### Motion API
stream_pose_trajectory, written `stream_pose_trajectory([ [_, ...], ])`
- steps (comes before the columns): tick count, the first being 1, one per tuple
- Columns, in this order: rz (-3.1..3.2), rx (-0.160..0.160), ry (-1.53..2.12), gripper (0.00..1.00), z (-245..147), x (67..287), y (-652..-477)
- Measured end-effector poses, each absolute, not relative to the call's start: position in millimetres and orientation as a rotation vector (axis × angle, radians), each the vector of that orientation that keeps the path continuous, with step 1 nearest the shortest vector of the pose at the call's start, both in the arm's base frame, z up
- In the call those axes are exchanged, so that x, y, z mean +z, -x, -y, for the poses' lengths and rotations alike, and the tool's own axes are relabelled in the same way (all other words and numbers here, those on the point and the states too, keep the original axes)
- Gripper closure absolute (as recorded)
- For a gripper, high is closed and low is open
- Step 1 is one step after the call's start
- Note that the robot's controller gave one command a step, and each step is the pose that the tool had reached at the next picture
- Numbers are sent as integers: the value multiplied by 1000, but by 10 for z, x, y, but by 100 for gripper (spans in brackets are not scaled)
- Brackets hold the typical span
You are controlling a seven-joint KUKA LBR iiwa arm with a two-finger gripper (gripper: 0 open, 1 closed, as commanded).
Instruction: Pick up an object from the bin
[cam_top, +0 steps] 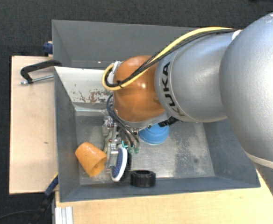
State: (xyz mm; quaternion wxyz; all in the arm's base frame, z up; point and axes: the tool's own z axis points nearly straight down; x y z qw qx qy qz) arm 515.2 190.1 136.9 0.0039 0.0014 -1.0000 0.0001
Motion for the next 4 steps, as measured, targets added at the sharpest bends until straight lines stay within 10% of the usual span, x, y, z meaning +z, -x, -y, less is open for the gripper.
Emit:
stream_pose_trajectory([
  [1,3130,-4,-178,0,-2311,691,-5027],
  [2,3139,-4,-170,100,-2285,725,-5060],
  [4,3148,-7,-202,100,-2127,2361,-5150],
])
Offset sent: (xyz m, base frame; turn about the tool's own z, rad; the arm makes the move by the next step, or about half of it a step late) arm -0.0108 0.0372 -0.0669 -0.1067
